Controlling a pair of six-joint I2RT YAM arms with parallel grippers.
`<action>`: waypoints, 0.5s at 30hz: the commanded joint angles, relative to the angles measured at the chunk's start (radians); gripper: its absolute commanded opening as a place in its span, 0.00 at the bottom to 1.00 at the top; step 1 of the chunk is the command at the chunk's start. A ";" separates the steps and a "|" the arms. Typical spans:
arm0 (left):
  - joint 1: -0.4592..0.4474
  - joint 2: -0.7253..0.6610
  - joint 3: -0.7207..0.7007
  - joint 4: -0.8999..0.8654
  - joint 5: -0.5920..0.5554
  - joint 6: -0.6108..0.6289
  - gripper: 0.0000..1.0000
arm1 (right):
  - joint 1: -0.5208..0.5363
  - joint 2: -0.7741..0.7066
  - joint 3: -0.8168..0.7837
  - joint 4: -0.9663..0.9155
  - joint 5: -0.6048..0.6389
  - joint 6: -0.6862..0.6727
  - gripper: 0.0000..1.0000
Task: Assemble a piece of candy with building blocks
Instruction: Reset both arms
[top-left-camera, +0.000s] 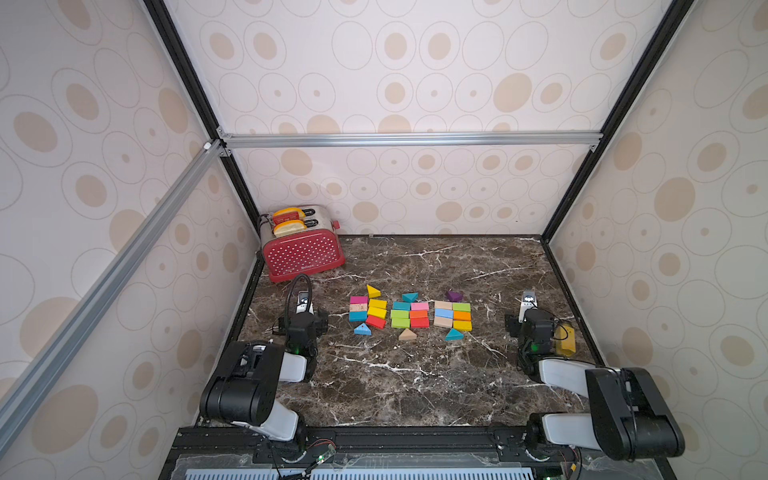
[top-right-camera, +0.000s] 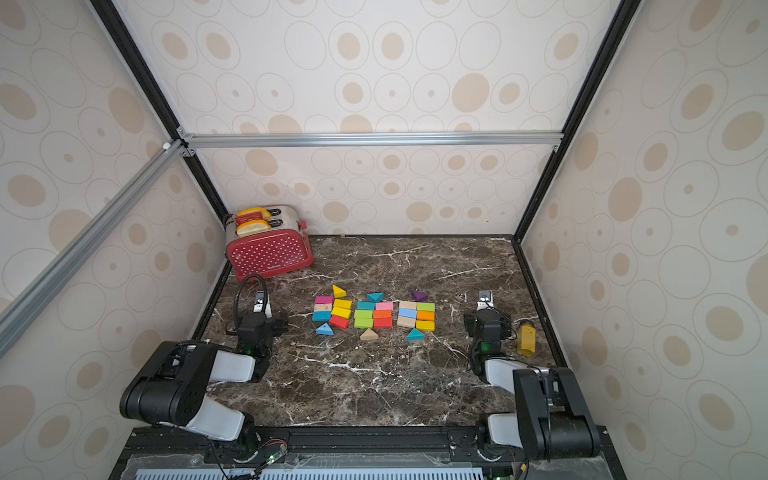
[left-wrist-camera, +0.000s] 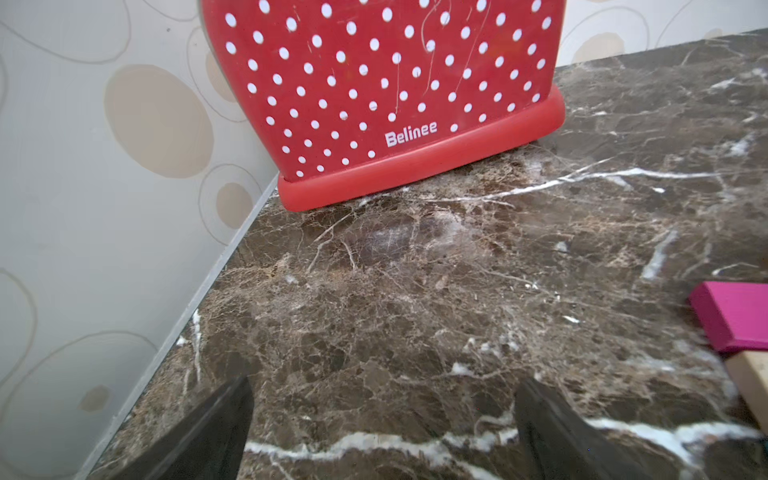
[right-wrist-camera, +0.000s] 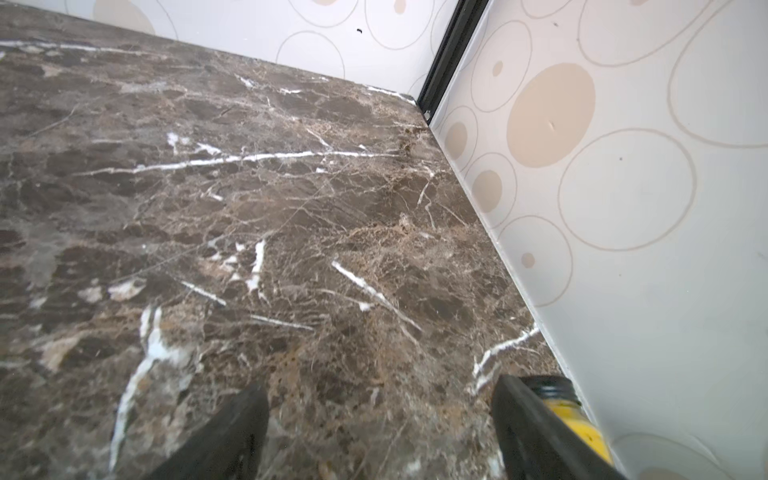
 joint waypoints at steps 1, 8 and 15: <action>0.025 -0.010 0.066 0.022 0.081 -0.002 0.99 | -0.027 0.122 -0.034 0.278 -0.093 -0.026 0.89; 0.080 -0.005 0.150 -0.139 0.130 -0.062 0.99 | -0.063 0.143 0.123 0.002 -0.131 0.002 0.94; 0.080 -0.004 0.153 -0.142 0.130 -0.064 0.99 | -0.062 0.135 0.121 -0.008 -0.134 0.002 1.00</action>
